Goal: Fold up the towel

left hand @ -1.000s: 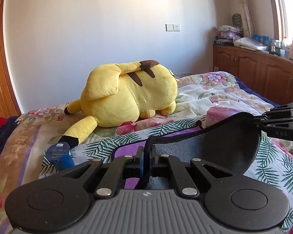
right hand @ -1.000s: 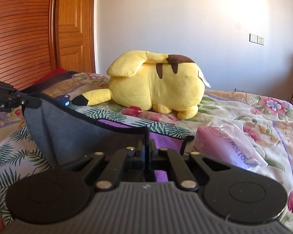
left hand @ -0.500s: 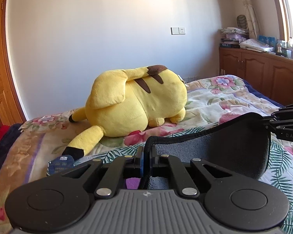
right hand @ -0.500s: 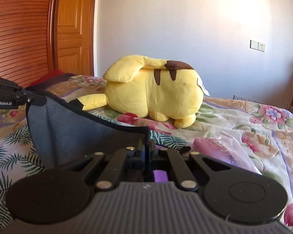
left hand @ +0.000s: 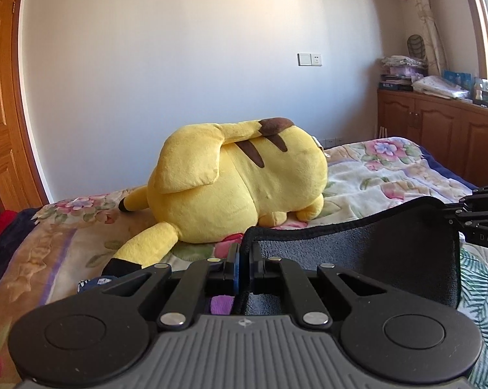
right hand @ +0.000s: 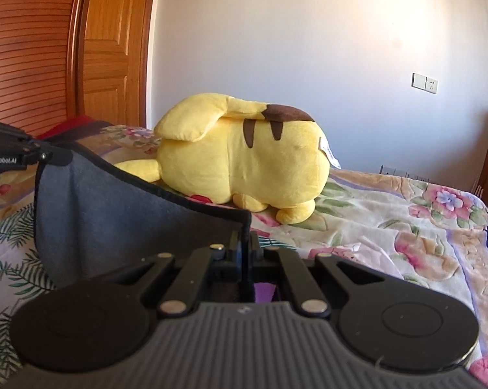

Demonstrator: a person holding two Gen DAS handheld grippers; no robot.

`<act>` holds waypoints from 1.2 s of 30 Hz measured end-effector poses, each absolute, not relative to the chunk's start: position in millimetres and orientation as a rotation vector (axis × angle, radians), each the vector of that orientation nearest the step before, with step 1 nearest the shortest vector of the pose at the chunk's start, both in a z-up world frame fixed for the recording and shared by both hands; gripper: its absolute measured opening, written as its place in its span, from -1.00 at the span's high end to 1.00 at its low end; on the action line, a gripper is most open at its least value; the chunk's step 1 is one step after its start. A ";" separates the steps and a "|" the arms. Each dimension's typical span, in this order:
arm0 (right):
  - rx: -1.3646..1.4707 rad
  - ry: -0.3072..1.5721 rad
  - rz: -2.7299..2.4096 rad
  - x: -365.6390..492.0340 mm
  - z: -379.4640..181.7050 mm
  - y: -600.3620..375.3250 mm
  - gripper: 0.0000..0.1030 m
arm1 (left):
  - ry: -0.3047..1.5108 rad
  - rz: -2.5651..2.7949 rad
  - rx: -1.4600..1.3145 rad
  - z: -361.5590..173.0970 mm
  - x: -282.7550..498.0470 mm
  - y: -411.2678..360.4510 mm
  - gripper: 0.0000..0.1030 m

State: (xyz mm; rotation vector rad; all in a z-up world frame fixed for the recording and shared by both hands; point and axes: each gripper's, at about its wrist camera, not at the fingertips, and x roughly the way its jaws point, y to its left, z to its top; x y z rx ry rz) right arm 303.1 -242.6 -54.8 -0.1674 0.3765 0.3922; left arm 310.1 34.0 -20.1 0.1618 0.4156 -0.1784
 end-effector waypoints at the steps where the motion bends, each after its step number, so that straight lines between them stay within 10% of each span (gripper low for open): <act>1: -0.170 0.376 0.391 306.3 -55.6 -242.2 0.93 | 0.416 -0.175 0.165 -21.6 312.7 33.3 1.00; 36: -0.207 0.507 0.349 386.6 -135.7 -230.2 0.91 | 0.557 -0.104 0.204 -119.5 398.9 30.6 1.00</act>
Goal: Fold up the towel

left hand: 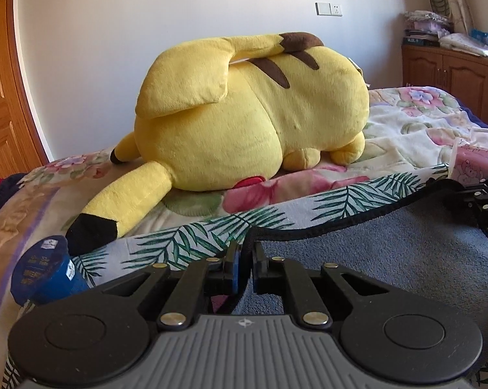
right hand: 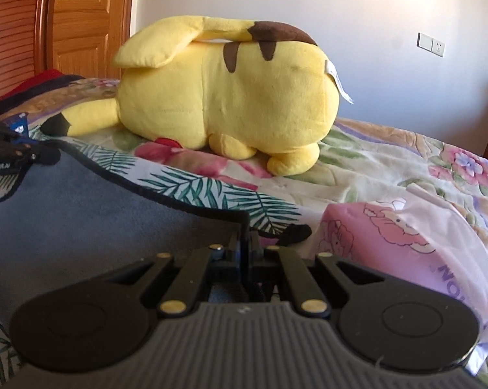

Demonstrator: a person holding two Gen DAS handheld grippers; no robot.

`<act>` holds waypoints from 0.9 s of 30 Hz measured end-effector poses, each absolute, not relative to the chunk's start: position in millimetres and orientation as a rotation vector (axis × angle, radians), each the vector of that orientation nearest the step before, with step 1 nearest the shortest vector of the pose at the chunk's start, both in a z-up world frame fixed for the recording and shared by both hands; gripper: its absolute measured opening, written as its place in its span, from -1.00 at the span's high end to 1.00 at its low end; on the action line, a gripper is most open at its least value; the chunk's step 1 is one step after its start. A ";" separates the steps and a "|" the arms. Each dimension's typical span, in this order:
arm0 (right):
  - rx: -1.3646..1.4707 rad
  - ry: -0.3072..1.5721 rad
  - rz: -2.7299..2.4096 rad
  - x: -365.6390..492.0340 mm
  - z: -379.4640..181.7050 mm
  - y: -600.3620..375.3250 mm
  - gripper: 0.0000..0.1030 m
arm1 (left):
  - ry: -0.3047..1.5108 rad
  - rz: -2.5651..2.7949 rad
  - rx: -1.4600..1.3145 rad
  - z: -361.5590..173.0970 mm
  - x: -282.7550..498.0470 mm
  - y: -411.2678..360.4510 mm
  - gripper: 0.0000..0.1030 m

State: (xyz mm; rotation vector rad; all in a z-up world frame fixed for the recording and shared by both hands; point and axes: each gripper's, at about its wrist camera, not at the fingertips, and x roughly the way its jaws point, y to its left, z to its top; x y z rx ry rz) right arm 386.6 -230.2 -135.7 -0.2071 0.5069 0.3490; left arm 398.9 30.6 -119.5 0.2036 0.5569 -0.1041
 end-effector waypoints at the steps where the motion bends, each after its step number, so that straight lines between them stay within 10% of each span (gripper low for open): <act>1: -0.212 0.508 0.345 387.1 -136.2 -229.5 0.86 | 0.565 -0.096 0.204 -120.3 398.6 30.2 0.84; 3: -0.214 0.513 0.334 387.3 -135.8 -229.7 0.45 | 0.564 -0.095 0.191 -119.8 396.0 31.1 0.42; 5: -0.199 0.513 0.332 386.7 -133.8 -232.2 -0.14 | 0.570 -0.100 0.178 -118.3 391.8 31.9 0.41; 27: -0.071 0.518 0.366 287.5 -50.6 -246.5 -0.14 | 0.569 -0.186 0.169 -47.1 282.0 -0.2 -0.10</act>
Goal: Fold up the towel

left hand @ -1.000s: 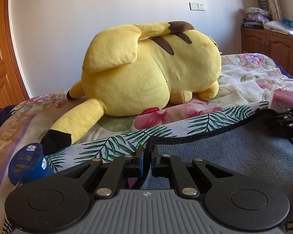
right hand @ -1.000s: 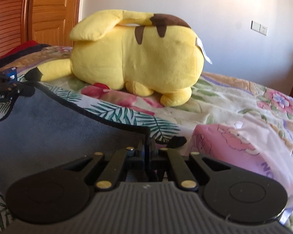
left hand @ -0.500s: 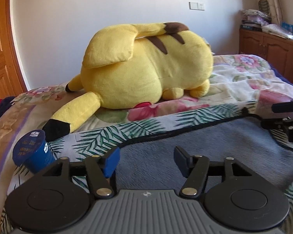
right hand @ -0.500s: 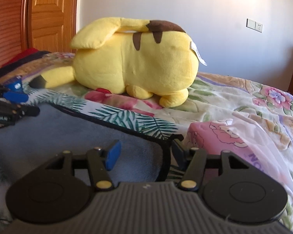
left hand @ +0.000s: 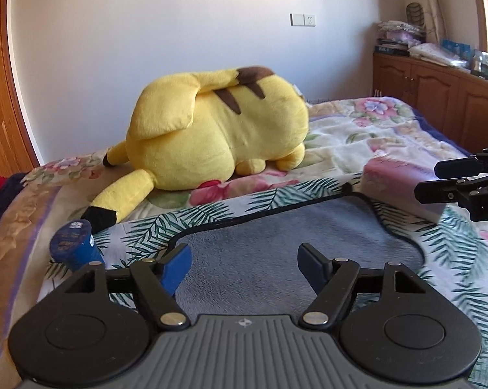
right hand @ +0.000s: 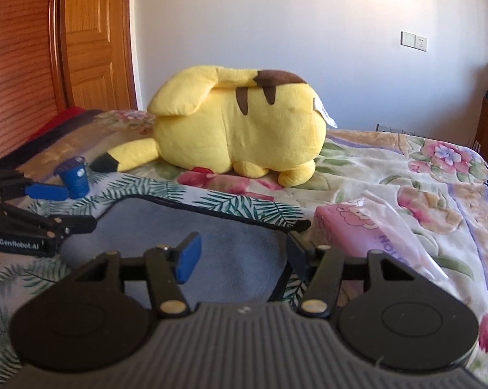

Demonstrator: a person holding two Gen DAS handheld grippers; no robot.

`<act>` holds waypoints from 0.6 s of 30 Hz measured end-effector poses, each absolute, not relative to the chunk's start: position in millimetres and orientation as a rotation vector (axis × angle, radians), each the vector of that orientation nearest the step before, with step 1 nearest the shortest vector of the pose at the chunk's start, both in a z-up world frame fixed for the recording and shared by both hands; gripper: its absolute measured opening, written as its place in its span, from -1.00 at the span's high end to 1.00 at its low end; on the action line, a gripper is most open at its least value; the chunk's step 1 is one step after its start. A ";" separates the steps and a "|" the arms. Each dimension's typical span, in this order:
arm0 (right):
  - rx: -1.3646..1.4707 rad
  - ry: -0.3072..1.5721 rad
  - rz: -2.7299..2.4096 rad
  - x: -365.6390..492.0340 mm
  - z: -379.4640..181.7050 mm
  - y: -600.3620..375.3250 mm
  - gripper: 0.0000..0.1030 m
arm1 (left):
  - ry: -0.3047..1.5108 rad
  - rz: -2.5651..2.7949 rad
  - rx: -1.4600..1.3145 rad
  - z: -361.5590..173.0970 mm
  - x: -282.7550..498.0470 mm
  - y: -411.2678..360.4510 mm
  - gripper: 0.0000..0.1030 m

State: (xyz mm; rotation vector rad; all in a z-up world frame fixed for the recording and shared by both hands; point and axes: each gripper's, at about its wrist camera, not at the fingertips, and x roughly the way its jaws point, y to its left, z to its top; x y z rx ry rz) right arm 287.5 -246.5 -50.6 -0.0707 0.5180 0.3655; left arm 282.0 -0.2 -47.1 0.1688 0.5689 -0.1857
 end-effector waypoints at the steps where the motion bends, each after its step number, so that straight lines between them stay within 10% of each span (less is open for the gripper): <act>1: -0.066 0.515 0.364 282.5 -46.2 -247.1 -0.14 | 0.566 -0.187 0.166 -42.8 277.1 -0.9 -0.11; 11: 0.001 0.493 0.345 236.7 -18.7 -253.9 -0.18 | 0.543 -0.201 0.147 -10.0 224.8 -12.1 -0.49; 18: 0.003 0.481 0.328 212.5 -14.7 -253.6 -0.69 | 0.537 -0.212 0.135 -0.1 197.0 -15.0 -0.66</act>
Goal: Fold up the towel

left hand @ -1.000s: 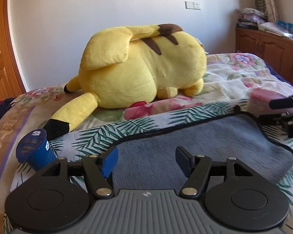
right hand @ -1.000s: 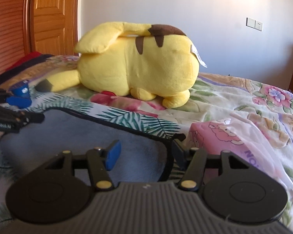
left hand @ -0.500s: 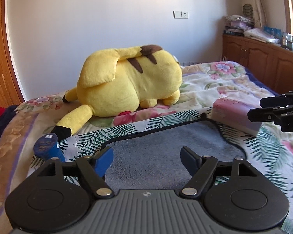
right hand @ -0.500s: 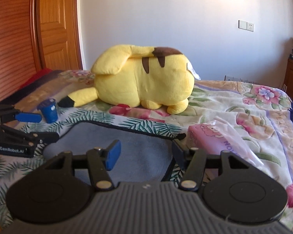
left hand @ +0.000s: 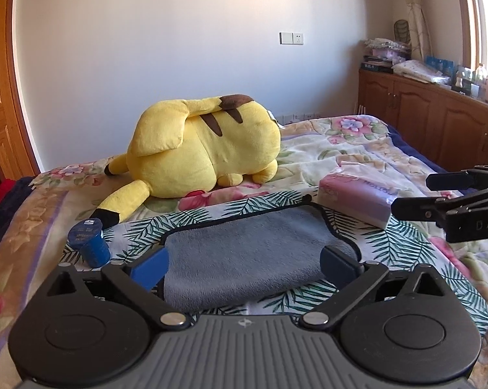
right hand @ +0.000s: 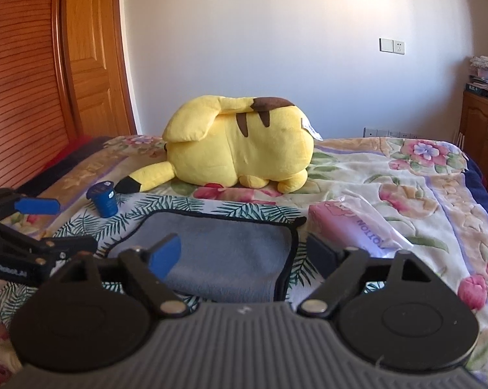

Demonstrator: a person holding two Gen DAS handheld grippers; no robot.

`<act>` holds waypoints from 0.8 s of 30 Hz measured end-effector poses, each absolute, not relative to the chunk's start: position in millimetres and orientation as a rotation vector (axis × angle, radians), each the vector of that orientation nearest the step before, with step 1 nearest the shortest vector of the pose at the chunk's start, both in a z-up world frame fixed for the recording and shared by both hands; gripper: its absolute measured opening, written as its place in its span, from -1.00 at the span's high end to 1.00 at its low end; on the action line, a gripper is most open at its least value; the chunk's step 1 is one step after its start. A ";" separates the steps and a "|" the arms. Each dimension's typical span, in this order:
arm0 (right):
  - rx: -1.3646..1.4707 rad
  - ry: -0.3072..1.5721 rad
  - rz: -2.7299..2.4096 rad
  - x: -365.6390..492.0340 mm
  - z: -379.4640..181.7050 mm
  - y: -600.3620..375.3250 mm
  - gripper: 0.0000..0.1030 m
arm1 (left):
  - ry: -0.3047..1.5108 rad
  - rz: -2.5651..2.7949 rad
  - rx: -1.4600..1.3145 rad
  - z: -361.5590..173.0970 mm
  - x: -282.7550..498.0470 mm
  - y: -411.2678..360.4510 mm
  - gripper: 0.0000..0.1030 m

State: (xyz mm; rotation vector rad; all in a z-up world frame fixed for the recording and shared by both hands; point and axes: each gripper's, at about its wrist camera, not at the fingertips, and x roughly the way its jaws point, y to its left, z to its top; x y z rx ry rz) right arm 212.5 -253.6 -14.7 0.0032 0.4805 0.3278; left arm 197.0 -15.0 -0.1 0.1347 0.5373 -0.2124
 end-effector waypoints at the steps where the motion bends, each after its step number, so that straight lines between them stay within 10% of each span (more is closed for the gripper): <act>1: -0.002 0.480 0.324 209.4 -14.5 -253.0 -0.73 | 0.535 -0.211 0.134 1.2 193.8 -15.1 -0.66; 24: -0.019 0.416 0.305 135.6 32.3 -248.5 -1.00 | 0.451 -0.135 0.107 57.2 103.3 -5.2 -0.69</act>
